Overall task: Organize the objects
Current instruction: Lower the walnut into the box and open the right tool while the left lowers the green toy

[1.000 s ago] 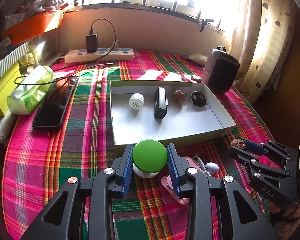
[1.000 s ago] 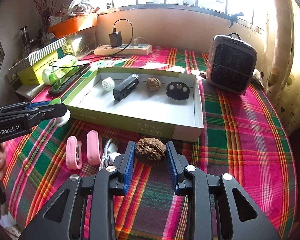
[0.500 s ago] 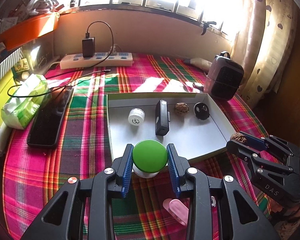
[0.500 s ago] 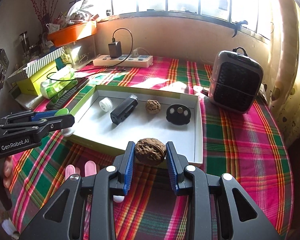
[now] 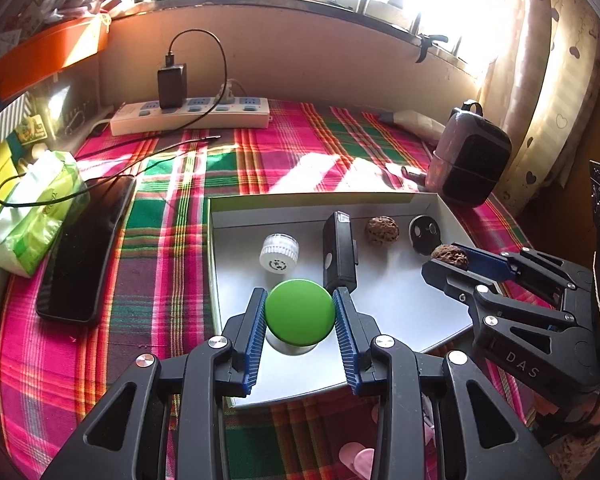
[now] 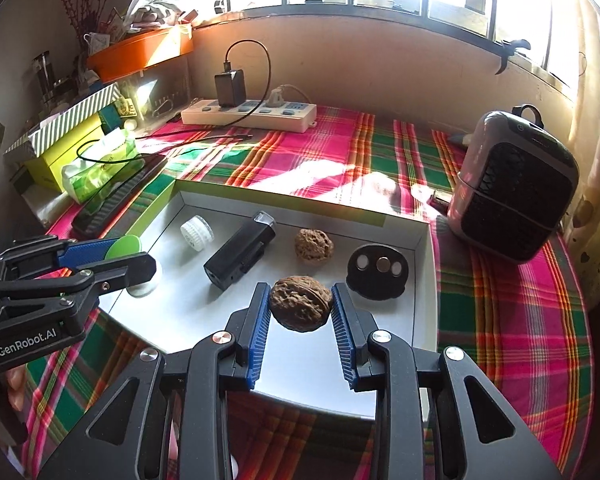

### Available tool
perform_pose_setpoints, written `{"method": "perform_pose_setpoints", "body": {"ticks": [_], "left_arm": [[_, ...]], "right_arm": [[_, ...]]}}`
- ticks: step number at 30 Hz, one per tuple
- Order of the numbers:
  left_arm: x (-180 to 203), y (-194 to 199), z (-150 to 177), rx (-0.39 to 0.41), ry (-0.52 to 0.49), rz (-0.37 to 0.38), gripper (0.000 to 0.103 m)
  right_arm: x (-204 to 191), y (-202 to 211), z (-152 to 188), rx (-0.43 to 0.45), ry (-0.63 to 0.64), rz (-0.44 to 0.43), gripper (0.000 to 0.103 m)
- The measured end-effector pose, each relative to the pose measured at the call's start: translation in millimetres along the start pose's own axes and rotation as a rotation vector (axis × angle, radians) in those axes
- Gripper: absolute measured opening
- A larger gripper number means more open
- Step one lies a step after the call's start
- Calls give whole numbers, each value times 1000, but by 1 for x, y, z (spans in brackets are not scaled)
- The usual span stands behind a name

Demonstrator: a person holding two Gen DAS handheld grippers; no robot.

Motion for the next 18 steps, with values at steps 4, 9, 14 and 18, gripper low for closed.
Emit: {"method": "perform_pose_setpoints", "body": {"ticks": [4,9,14,18], "left_arm": [[-1,-8,2,-14,2,-6,31],[-2,-15,2,-16,10,-5,31],[-1,-22,2,-28,6,-11,31],[-1,-27,2,-31,-1,-12,31]], "right_arm": [[-1,-15,-2,-25,0,-12,32],[-2,-30,-2,-52,7,-22,32],[-3,-41,0,-75,4,-38,32],[-3,-47,0,-83,7,-40,32]]}}
Point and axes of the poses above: each gripper's, at about its wrist camera, not at the fingertips, and y roughly against the way its jaws point, x to its right, z to its underside, the point moved 4 cm from there along -y, roughly the way its jaws point, and after that the axes turned 14 degrees about x, right-handed, at the moved point
